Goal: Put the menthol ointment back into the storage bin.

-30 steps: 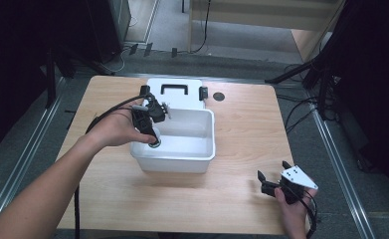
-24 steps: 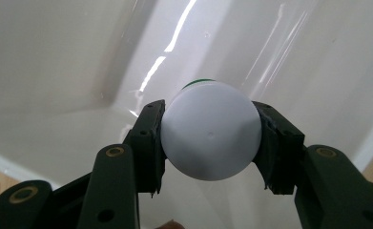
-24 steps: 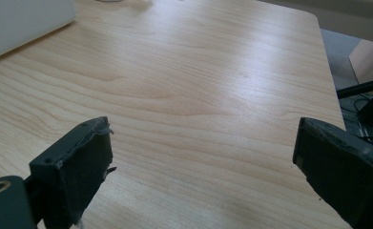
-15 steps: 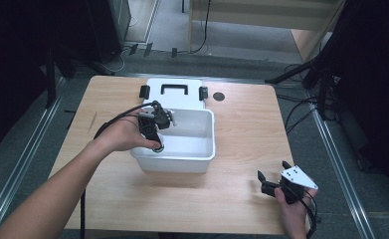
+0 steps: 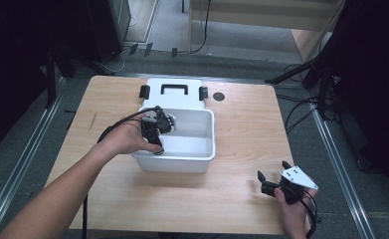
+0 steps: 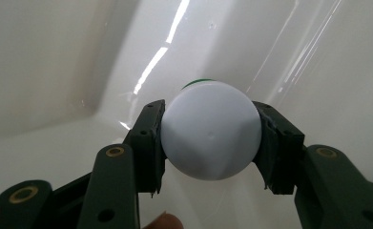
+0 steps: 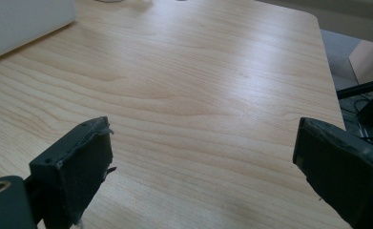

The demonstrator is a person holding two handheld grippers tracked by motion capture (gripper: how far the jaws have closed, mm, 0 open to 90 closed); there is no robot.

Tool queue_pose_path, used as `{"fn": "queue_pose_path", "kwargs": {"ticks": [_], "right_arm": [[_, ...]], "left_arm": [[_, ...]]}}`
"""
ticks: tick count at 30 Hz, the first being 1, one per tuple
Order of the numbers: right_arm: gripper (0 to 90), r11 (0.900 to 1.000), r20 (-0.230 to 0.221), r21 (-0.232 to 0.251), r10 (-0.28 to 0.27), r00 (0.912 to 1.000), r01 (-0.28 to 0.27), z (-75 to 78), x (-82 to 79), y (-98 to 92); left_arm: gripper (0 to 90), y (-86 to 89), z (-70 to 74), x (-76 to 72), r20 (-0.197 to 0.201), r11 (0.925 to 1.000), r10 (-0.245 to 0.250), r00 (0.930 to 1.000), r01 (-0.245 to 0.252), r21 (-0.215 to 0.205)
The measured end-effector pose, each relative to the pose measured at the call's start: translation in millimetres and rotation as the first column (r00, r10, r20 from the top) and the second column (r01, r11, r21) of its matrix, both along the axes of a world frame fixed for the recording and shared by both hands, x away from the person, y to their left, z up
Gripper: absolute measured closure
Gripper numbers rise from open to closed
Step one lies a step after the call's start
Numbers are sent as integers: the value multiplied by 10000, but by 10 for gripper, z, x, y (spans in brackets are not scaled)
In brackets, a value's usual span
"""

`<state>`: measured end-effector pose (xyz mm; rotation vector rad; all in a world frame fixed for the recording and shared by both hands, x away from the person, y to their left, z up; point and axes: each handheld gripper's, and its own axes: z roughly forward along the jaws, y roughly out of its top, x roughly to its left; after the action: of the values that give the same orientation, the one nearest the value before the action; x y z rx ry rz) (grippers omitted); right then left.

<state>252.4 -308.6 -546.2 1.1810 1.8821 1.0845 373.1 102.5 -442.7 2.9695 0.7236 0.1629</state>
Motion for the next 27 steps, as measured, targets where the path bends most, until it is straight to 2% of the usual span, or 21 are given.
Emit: {"fn": "queue_pose_path", "kwargs": {"ticks": [2, 7, 12, 14, 27], "right_arm": [[63, 10000, -3, -2, 4, 10000, -4, 0, 0, 0], [63, 10000, -3, -5, 0, 10000, 0, 0, 0, 0], [63, 10000, -3, -18, 4, 10000, -4, 0, 0, 1], [63, 10000, -7, -15, 1, 10000, -1, 0, 0, 1], [63, 10000, -1, -11, -9, 10000, 9, 1, -1, 0]], "left_arm": [[513, -6, -30, 0, -62, 10000, 15, 10000, -14, 67], [513, -18, -85, 0, 182, 9992, 38, 9998, -45, 404], [512, -30, -117, -8, 133, 9981, -28, 9999, 20, 622], [512, -35, -130, -12, 228, 9972, -81, 9997, 64, 746], [504, -19, -159, 5, -44, 9964, 248, 9997, -243, 816]]}}
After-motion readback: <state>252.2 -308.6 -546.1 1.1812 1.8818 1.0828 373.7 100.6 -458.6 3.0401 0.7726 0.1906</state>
